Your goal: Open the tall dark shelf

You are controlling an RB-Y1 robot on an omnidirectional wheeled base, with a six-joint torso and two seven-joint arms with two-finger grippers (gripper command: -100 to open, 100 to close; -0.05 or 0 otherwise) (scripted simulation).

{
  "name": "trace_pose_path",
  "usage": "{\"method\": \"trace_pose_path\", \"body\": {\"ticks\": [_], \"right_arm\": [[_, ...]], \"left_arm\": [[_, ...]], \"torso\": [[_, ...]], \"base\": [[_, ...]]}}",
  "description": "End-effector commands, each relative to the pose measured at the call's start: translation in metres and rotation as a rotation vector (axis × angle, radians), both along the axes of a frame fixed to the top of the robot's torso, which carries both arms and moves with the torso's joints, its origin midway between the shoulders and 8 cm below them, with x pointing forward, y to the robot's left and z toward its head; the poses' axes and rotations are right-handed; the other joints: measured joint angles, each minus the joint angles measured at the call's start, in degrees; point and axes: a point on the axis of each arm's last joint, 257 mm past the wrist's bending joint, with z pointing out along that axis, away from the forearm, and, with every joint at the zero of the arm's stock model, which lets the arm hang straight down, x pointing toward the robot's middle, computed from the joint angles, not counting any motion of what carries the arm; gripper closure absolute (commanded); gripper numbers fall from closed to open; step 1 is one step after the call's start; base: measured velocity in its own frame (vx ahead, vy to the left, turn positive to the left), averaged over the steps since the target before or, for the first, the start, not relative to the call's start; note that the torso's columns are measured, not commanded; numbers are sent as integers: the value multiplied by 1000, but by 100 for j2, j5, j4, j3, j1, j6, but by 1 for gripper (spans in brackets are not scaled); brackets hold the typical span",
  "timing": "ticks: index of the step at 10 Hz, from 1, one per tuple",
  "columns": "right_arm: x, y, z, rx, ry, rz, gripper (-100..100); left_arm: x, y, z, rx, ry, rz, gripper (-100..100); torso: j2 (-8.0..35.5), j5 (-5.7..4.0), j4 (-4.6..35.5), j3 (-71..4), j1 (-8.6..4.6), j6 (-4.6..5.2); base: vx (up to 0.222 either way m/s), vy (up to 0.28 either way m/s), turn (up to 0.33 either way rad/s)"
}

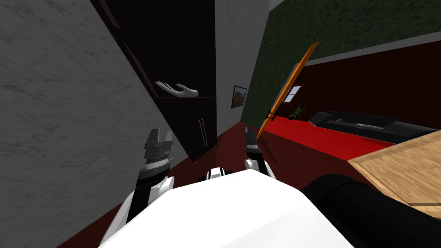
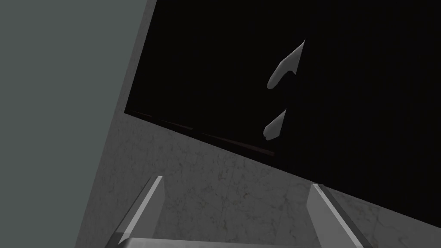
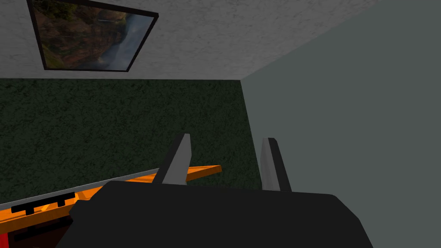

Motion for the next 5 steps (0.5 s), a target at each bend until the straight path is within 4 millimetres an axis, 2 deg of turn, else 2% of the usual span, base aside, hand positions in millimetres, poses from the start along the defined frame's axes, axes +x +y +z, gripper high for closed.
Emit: {"method": "trace_pose_path", "body": {"ticks": [1,5], "right_arm": [[0,0,0,0,0,0,0],[0,0,0,0,0,0,0]], "left_arm": [[10,1,-6,-15,49,-22,-100],[24,6,-19,-66,121,-44,-100]], "torso": [[18,0,16,-25,1,0],[40,2,28,-20,6,0]], "base": [[69,-45,9],[80,-50,11]]}}
